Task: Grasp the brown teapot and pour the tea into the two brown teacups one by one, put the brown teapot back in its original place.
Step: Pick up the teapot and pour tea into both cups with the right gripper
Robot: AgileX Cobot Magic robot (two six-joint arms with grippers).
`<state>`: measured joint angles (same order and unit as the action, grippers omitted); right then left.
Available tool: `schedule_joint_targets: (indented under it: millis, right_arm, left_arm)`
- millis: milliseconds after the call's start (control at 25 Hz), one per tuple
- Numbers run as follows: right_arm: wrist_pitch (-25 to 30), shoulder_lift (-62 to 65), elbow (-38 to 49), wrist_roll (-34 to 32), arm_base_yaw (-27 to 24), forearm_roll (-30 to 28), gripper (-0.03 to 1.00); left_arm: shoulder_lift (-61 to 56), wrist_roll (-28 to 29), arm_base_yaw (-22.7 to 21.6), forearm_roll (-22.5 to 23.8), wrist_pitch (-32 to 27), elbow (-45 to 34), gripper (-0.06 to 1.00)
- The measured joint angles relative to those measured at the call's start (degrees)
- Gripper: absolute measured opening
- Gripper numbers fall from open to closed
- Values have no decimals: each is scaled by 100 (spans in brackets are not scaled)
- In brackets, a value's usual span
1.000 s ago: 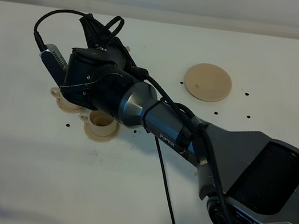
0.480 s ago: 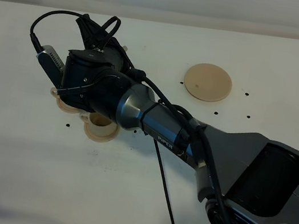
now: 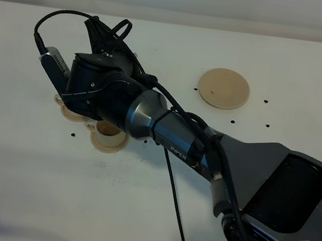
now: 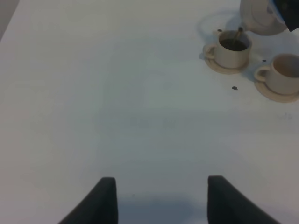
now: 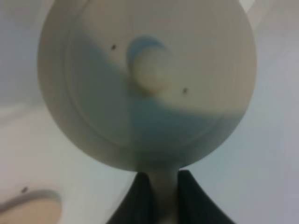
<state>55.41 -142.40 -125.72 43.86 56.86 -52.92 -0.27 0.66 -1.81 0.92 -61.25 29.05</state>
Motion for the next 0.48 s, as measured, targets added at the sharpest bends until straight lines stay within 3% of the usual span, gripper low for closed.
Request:
schedule_joint_targets:
  millis: [480]
  right_arm:
    - [140, 0, 0, -644, -5, 241, 9]
  left_arm:
    - [0, 0, 0, 0, 0, 0, 42]
